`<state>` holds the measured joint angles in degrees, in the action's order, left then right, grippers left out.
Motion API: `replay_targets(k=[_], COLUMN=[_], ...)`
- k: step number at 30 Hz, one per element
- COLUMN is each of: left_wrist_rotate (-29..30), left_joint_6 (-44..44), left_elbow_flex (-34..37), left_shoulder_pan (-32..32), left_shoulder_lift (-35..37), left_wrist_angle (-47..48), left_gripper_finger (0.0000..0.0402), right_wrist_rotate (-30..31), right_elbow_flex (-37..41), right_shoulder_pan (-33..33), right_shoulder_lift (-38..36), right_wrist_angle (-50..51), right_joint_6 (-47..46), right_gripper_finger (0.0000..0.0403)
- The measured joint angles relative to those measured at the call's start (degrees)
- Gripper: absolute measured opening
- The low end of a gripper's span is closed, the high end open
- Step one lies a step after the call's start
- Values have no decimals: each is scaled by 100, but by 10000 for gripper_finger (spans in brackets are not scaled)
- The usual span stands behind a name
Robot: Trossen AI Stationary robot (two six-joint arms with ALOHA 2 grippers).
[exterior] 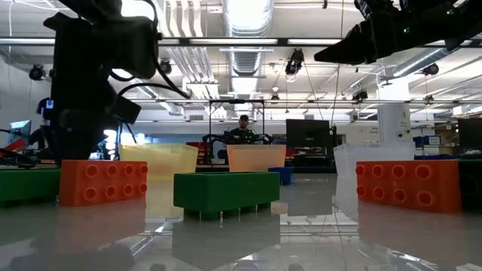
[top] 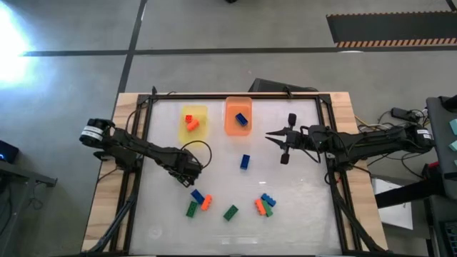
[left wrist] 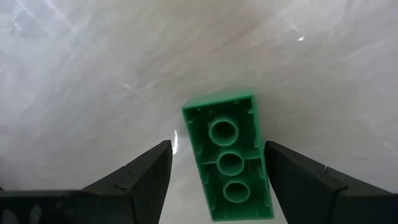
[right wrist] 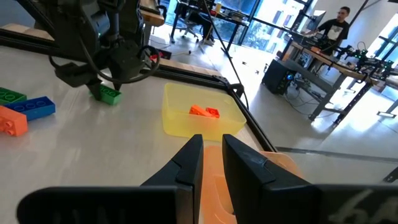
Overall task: Sort & place blocks by color
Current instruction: Put the green game piece into the transparent bin
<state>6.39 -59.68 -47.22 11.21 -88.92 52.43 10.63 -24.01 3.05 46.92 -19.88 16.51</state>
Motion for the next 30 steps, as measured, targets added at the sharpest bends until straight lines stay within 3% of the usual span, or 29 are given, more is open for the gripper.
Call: replay_targets(k=[5, 13, 20, 24, 30], left_wrist_rotate=[0, 57, 827, 1498, 1965], left_joint_6=[-4, -2, 283, 1131, 3524], left_elbow_flex=[90, 96, -97, -201, -176], left_shoulder_pan=[1, -1, 20, 54, 58], left_shoulder_lift=[11, 15, 252, 605, 1101], left_wrist_angle=[-133, -81, -123, -731, -3402], left_gripper_finger=[211, 137, 129, 135, 136], right_wrist_rotate=[0, 0, -189, -862, -1553], right_elbow_flex=[0, 0, 8, 30, 95], right_shoulder_pan=[-1, 0, 0, -4, -96], right_shoulder_lift=[0, 0, 1, 23, 492], right_wrist_angle=[0, 0, -4, -79, -1119], right_joint_6=[0, -2, -258, -567, -911], right_gripper_finger=[52, 52, 52, 52, 52])
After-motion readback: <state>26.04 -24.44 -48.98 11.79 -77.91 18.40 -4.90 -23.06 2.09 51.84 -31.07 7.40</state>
